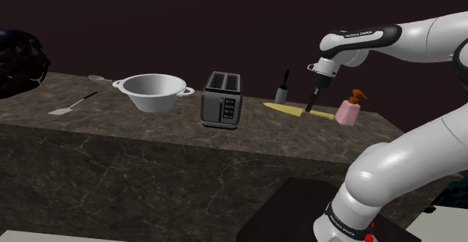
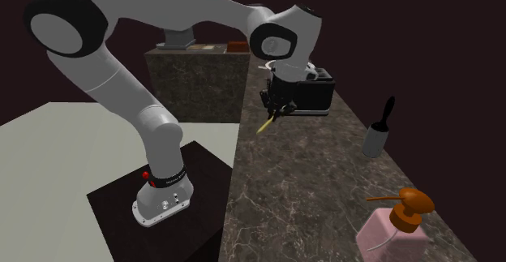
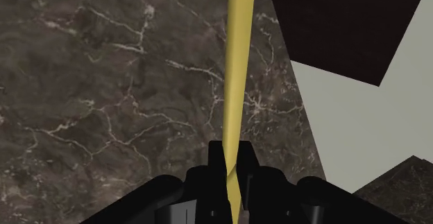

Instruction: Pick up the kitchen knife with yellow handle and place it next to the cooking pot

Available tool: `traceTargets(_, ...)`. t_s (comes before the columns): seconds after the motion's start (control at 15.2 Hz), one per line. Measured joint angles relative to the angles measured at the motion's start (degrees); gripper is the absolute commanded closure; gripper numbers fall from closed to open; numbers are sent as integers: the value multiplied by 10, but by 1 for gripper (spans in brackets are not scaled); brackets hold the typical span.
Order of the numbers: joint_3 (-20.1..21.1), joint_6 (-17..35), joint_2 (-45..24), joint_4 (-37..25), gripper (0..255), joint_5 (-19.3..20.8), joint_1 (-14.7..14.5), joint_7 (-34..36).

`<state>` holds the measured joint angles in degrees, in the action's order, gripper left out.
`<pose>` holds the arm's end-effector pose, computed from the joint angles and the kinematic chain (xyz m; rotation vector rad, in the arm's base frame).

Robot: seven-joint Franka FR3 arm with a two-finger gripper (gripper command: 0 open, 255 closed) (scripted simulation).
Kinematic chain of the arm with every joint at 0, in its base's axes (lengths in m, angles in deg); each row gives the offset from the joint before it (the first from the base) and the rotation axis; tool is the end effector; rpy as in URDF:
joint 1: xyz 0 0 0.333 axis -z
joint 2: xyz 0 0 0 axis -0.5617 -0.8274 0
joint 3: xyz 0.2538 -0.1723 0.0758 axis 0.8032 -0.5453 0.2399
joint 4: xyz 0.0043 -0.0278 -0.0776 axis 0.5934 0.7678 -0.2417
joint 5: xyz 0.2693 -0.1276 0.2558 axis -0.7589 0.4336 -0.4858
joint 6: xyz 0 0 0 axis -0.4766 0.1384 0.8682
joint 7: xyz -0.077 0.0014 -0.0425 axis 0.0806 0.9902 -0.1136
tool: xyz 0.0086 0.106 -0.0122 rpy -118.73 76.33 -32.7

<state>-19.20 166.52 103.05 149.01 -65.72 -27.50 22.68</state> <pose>0.3039 -0.2813 0.4754 -2.8493 -0.3621 -0.0690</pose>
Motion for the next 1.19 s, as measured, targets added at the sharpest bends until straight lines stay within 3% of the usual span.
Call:
traceTargets(0.79,15,-89,7,-84,255,-6,-4,16)
traceTargets(1.19,62,-68,-4,-79,255,-38,-31,76)
